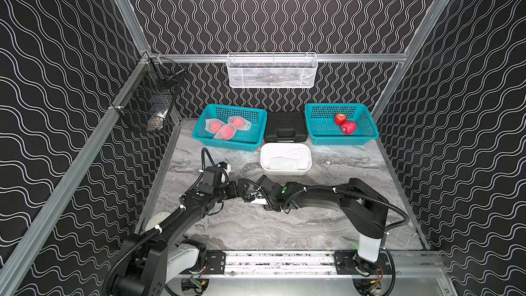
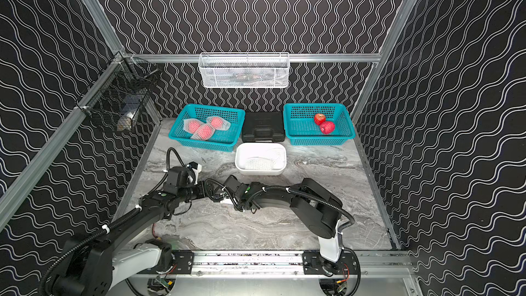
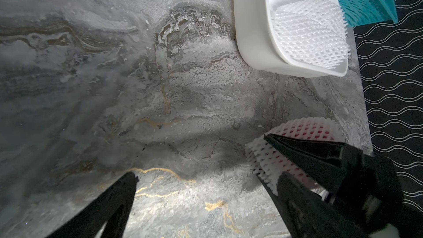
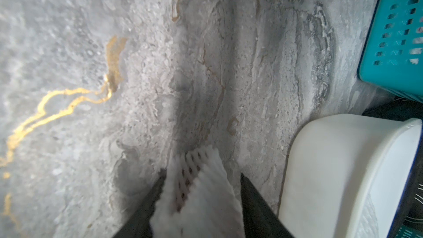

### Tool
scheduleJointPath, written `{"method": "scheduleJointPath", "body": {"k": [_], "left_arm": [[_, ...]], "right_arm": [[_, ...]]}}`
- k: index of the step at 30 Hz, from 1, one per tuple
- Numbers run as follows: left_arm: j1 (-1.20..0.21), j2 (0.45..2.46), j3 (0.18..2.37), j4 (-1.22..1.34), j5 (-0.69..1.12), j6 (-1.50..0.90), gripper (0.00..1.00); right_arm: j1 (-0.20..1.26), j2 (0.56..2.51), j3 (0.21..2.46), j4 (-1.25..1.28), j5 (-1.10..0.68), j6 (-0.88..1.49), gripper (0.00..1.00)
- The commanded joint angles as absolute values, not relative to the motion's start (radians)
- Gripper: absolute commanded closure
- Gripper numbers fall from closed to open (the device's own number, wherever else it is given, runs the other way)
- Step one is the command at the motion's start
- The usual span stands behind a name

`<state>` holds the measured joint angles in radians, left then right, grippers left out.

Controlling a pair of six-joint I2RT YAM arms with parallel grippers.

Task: Remove foam nets from apples
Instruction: Remove the foam net from the apple.

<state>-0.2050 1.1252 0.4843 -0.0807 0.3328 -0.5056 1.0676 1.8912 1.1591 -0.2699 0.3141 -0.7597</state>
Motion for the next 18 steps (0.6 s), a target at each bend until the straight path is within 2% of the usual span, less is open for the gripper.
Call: {"method": "scheduleJointPath", "body": {"k": [1,6,8,11,13,18], "left_arm": [[-0.206,1.129,0.489,-0.066,0.341,-0.515,0.01],[-0.205,1.135,0.492,-0.06,0.341,-0.52,0.01],[-0.205,1.14,0.494,-0.052,0.344,-0.524,0.01],[-0.206,1.148,0.492,-0.034,0.349,-0.532,0.01],[-0.206,1.155,0.495,-0.026,0.351,-0.535,0.01],[-0.206,1.161,0.499,-0.015,0.348,-0.535,0.01]], "right_arm": [[1.066,1.866,1.152,-0.222,0.29,-0.76,0.6],[1.056,1.808,1.106,-0.179,0.25,-0.737,0.72],[1.049,1.78,1.091,-0.168,0.223,-0.722,0.81],[1.036,1.743,1.063,-0.132,0.183,-0.702,0.86],[1.027,1.727,1.054,-0.125,0.161,-0.681,1.0],[0.998,1.664,0.981,-0.018,0.098,-0.618,1.0]]}}
